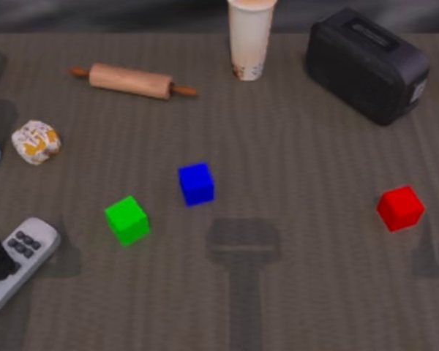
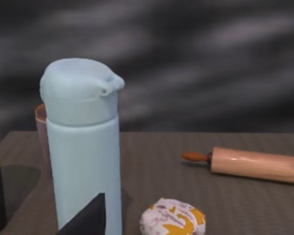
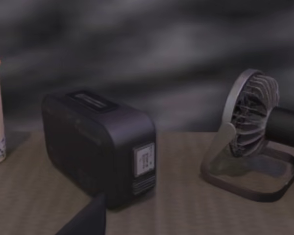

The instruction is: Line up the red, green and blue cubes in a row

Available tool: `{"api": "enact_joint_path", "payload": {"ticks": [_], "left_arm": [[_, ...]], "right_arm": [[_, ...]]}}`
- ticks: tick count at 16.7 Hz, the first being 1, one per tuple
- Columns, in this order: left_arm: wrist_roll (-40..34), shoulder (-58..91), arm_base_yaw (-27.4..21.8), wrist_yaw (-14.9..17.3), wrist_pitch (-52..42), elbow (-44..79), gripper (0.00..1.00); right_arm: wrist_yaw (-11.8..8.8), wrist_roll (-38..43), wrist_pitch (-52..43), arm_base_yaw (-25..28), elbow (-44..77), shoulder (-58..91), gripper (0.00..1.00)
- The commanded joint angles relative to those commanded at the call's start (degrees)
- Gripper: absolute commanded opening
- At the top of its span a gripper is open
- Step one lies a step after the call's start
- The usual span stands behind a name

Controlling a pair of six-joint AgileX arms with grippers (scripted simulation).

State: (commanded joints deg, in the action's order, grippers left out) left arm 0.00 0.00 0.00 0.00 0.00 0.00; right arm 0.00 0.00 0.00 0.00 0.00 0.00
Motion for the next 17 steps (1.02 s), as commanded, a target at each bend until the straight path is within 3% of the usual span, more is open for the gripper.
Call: {"api": "enact_joint_path", "payload": {"ticks": [4, 8, 17], "left_arm": [[0.0, 0.0, 0.0, 0.0, 0.0, 0.0, 1.0], [0.0, 0.0, 0.0, 0.0, 0.0, 0.0, 1.0], [0.0, 0.0, 0.0, 0.0, 0.0, 0.0, 1.0]], "right_arm": [[-0.06, -0.1, -1.21, 0.34, 1.72, 1.74, 1.0], [-0.1, -0.6, -7.95, 1.91, 11.56, 12.58, 1.0], [0.16, -2.71, -34.65, 7.5, 47.33, 64.91, 1.0]]}}
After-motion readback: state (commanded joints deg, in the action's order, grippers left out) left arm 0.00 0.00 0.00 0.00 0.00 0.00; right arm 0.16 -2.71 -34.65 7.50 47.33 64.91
